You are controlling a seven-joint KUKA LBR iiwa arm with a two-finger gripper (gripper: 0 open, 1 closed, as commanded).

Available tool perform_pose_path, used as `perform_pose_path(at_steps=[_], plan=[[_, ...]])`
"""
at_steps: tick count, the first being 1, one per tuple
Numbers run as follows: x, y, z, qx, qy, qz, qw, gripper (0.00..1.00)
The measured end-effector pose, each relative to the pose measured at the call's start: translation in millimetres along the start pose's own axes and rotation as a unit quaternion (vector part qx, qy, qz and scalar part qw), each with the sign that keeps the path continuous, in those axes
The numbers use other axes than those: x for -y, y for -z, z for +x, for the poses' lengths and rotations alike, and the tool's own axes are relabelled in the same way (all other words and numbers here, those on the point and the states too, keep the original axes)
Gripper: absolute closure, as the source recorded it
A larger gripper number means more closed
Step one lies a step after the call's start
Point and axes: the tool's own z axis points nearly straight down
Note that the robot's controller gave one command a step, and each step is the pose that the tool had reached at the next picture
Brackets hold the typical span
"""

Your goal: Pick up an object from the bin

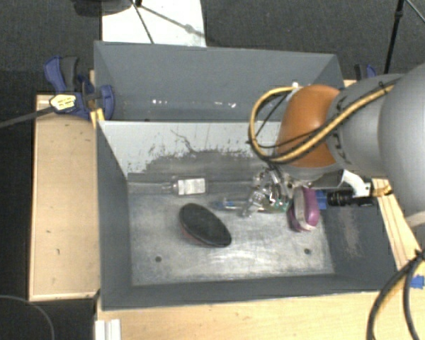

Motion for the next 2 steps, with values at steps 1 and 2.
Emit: perform_pose_path(at_steps=[1, 2], plan=[[9, 105, -7.1, 0.0019, 0.008, -0.001, 1.0000, 1.00], [4, 201, -14.0, 0.0025, -0.005, -0.001, 1.0000, 1.00]])
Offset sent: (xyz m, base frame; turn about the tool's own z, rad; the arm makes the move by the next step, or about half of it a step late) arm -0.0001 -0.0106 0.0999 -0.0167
